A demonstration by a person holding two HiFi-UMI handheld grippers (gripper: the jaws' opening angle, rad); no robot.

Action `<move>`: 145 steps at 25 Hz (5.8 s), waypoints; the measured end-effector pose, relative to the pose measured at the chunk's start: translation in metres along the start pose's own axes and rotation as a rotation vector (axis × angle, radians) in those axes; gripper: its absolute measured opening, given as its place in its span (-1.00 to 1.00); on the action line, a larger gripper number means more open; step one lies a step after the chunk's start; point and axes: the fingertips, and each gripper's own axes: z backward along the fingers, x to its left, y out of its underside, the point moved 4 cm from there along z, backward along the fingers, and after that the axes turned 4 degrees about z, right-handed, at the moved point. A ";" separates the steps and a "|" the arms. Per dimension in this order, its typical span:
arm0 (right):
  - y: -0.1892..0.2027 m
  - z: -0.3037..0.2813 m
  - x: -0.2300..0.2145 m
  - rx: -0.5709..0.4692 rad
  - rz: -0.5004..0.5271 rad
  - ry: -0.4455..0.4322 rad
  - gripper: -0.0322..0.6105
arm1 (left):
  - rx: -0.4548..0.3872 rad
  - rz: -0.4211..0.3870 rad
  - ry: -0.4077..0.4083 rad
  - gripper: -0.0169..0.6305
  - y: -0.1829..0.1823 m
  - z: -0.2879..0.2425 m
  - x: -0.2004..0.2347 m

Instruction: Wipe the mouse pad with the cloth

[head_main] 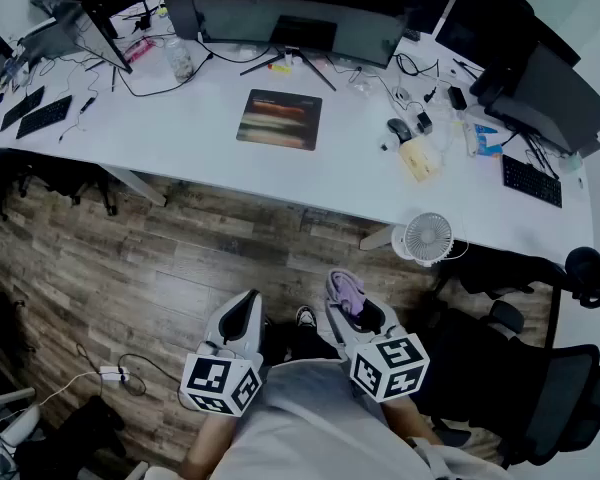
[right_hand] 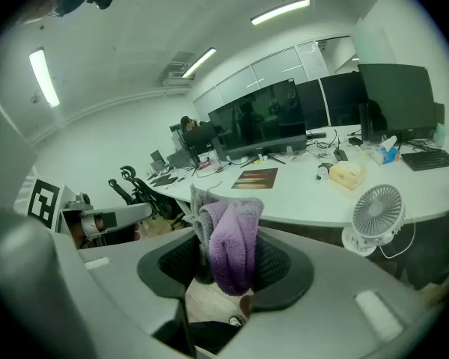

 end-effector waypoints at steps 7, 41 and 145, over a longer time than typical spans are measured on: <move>-0.018 -0.016 0.038 -0.012 0.010 0.007 -0.37 | -0.014 -0.012 0.025 -0.95 -0.024 0.020 0.032; -0.106 -0.133 0.056 -0.098 -0.232 -0.107 -0.30 | -0.031 -0.035 0.079 -0.95 -0.100 -0.045 0.139; -0.236 -0.625 -0.133 0.339 -0.425 -0.145 -0.33 | 0.549 0.043 -0.062 -0.95 -0.057 -0.443 0.324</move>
